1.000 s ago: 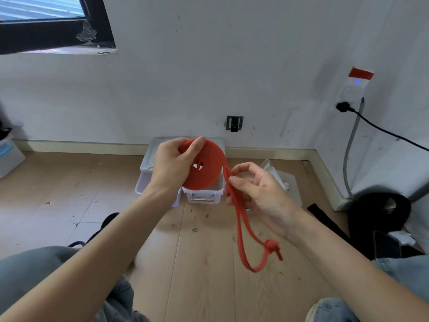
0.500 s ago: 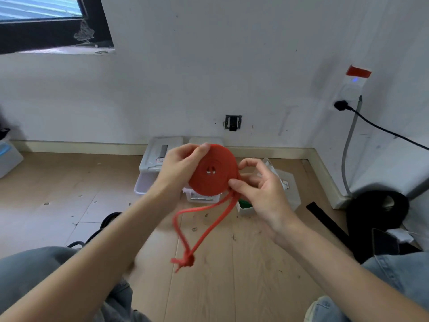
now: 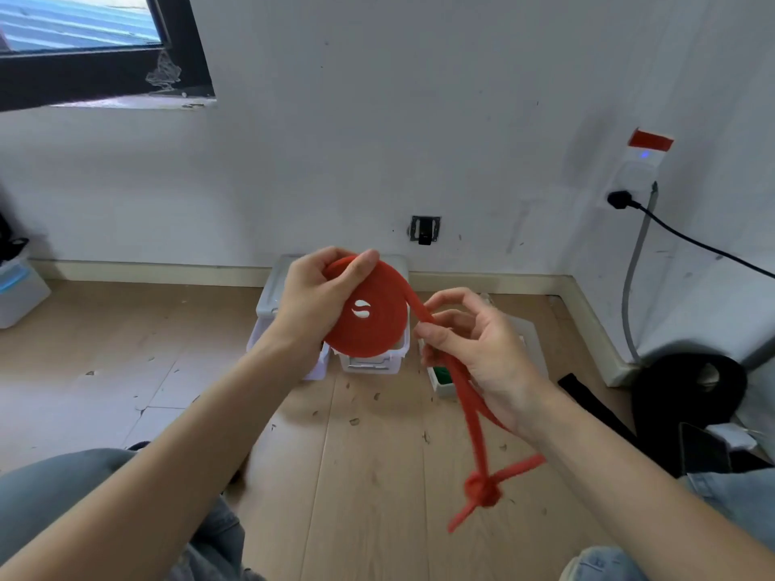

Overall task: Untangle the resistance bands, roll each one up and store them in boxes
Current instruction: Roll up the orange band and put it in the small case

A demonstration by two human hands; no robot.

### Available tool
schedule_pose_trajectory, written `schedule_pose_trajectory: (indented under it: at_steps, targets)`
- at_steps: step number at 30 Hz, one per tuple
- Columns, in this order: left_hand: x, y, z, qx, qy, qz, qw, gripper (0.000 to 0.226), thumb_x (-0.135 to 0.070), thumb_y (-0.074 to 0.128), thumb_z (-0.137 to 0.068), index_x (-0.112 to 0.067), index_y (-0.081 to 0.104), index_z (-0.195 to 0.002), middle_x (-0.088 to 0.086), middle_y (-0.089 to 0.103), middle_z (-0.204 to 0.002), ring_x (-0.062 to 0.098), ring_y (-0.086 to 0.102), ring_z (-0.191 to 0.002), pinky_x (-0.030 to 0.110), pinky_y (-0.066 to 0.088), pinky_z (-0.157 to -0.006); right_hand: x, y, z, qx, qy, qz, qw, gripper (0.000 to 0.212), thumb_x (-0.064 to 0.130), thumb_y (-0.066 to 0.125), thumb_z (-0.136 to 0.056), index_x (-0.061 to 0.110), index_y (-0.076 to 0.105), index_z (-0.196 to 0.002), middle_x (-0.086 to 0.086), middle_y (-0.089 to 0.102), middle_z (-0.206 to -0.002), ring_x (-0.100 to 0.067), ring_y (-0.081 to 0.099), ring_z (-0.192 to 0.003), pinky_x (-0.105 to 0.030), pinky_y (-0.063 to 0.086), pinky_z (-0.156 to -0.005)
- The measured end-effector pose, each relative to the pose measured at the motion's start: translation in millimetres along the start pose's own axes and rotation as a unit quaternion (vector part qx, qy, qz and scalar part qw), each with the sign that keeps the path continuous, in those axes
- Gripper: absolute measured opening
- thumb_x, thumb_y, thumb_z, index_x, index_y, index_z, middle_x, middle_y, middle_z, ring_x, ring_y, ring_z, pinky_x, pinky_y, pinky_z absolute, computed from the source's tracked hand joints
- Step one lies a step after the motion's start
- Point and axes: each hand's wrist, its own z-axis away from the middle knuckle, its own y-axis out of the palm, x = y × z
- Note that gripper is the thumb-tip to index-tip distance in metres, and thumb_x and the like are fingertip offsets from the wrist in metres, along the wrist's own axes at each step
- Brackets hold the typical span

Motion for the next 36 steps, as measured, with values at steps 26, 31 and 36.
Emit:
schedule_pose_trajectory:
  at_steps: [26,31,36]
  targets:
    - [8,5,11,0.038,-0.130,0.091,0.987,0.024,-0.031,0.073,-0.075,-0.014,0.071,-0.092,0.002,0.073,-0.077,0.013,0.068,-0.067,0.026,0.054,-0.057,-2,-2,2,-0.023,0.007,-0.015,1.000,0.019,0.002,0.066,-0.082,0.018,0.058,-0.090,-0.005,0.070,-0.085,-0.018,0.067,-0.073,-0.028,0.054,-0.068]
    - [15,11,15,-0.011,-0.150,0.138,0.979,0.013,-0.031,0.071,-0.079,-0.020,0.070,-0.085,0.002,0.074,-0.077,0.018,0.070,-0.071,0.036,0.059,-0.065,-10,8,5,-0.005,0.038,-0.072,0.997,0.029,0.003,0.066,-0.082,0.020,0.055,-0.103,-0.009,0.070,-0.095,-0.022,0.069,-0.077,-0.027,0.055,-0.066]
    - [17,5,14,0.092,-0.153,0.051,0.983,0.020,-0.034,0.069,-0.078,-0.020,0.070,-0.092,0.000,0.073,-0.083,0.017,0.068,-0.080,0.026,0.057,-0.067,-10,1,2,-0.038,0.035,0.008,0.999,0.032,-0.002,0.064,-0.084,0.026,0.057,-0.098,-0.010,0.070,-0.091,-0.021,0.067,-0.078,-0.024,0.052,-0.062]
